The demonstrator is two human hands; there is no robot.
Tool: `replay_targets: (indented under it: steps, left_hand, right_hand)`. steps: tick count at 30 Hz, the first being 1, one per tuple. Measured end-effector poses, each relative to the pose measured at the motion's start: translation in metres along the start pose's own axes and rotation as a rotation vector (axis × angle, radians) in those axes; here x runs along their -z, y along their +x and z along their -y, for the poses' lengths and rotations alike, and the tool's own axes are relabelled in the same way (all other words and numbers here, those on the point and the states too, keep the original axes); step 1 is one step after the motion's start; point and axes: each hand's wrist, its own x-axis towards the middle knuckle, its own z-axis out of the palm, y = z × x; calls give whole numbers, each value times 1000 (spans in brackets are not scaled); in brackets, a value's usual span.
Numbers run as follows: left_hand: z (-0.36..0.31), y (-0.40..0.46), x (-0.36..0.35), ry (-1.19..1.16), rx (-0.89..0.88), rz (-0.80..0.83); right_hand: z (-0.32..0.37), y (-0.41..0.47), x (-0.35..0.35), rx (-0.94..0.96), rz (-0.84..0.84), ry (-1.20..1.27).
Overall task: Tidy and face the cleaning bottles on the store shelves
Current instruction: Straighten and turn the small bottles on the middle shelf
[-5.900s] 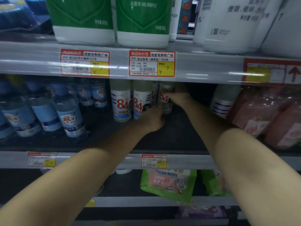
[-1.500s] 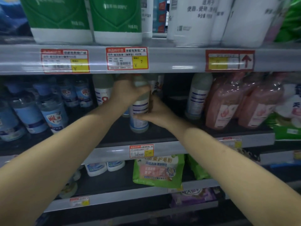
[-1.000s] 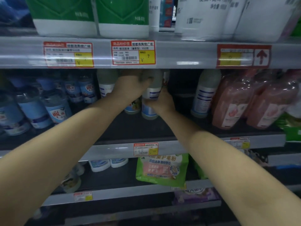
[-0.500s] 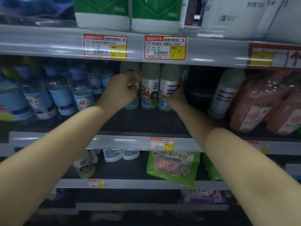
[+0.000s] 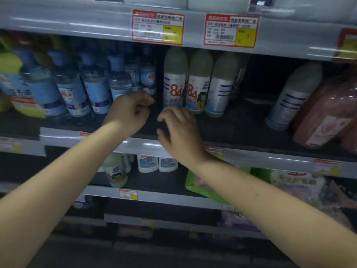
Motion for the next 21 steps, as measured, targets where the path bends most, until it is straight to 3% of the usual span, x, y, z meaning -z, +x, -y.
replay_targets:
  steps: [5, 10, 13, 16, 18, 21]
  left_hand:
    - [25, -50, 18, 68, -32, -178]
    - [55, -93, 26, 96, 66, -299]
    - [84, -107, 20, 108, 240, -247]
    - [124, -109, 5, 147, 628, -84]
    - [145, -110, -6, 2, 672, 34]
    - [160, -106, -20, -32, 672, 38]
  right_hand:
    - [33, -15, -30, 203, 231, 99]
    - [46, -35, -60, 108, 541, 151]
    - [54, -37, -69, -20, 729, 137]
    - [58, -36, -71, -70, 808, 150]
    - [60, -37, -72, -88, 850, 143]
    - [60, -40, -71, -119, 878, 138]
